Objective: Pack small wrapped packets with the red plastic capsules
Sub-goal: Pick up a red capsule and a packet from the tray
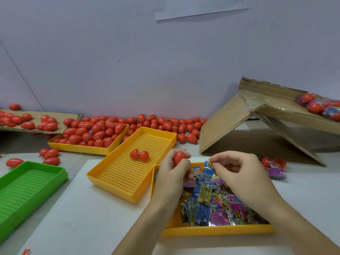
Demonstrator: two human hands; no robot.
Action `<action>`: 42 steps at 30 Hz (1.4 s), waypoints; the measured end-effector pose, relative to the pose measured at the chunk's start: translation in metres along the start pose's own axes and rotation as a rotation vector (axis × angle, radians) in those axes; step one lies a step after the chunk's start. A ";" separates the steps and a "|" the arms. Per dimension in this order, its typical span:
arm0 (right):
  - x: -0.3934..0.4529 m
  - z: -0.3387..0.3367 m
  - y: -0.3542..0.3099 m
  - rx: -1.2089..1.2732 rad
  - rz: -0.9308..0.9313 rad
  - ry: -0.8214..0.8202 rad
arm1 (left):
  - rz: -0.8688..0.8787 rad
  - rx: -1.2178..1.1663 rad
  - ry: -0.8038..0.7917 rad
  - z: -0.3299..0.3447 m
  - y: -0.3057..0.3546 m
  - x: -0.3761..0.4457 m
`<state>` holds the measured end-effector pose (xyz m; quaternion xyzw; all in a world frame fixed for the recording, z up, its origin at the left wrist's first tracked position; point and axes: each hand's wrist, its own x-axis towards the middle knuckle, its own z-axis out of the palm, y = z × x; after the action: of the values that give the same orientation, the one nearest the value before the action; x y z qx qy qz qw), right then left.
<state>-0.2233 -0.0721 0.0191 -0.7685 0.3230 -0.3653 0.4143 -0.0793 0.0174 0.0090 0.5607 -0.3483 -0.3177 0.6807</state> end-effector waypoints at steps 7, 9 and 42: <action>0.002 -0.001 -0.004 0.258 0.030 -0.015 | 0.082 0.214 -0.066 0.003 0.003 -0.006; 0.002 -0.001 -0.003 0.298 0.038 -0.025 | 0.097 0.261 -0.068 0.004 0.002 -0.006; -0.003 0.006 0.000 0.039 -0.192 0.110 | 0.025 0.034 -0.179 -0.001 0.004 -0.004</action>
<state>-0.2201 -0.0675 0.0157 -0.7664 0.2632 -0.4512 0.3739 -0.0810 0.0221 0.0122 0.5371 -0.4202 -0.3519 0.6412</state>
